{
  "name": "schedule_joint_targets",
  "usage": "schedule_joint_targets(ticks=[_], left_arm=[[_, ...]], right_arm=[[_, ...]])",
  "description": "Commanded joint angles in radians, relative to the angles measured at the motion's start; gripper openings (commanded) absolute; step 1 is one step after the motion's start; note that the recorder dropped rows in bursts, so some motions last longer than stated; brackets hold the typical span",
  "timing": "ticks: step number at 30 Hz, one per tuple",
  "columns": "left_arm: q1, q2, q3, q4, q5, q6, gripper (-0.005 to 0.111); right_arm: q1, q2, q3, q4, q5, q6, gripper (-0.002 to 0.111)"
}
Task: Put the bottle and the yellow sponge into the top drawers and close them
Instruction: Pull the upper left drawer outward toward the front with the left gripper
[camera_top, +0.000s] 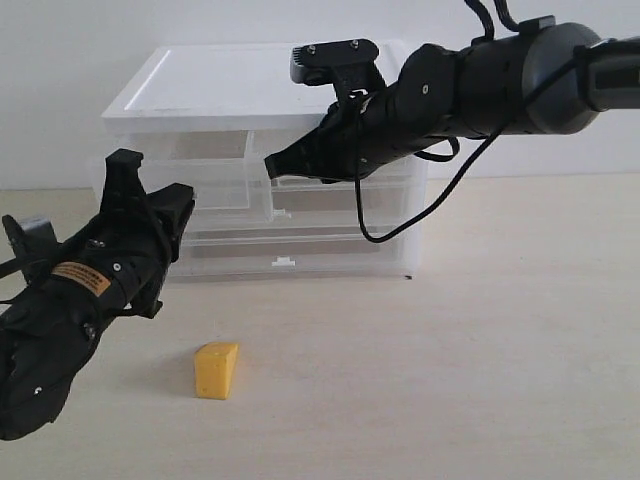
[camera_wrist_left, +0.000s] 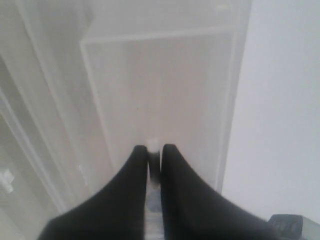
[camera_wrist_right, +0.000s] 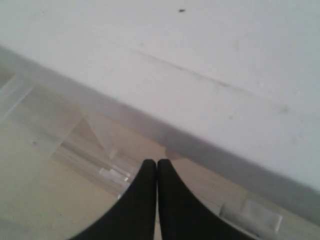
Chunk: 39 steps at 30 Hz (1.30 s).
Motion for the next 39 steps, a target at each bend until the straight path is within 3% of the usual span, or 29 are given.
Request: schedule_joint_targets(ticks=[1,8,12,39], left_arm=[[-0.019,-0.039,0.007,0.09,-0.088,0.03,0.004],[-0.063,-0.05,0.026,0.057,-0.088,0.054,0.004],[-0.063,-0.083,0.078,0.032,-0.088,0.081,0.004],[-0.063,-0.107,0.116,0.07,-0.088,0.096,0.004]], right_arm=[[-0.03,0.04,-0.022,-0.015,-0.169,-0.014,0.0],[-0.03,0.04,-0.022,-0.018,-0.173,-0.014,0.0],[-0.03,0.04,-0.022,-0.018,-0.178,-0.014,0.0],[-0.03,0.04,-0.022,-0.018,-0.168,-0.022,0.0]])
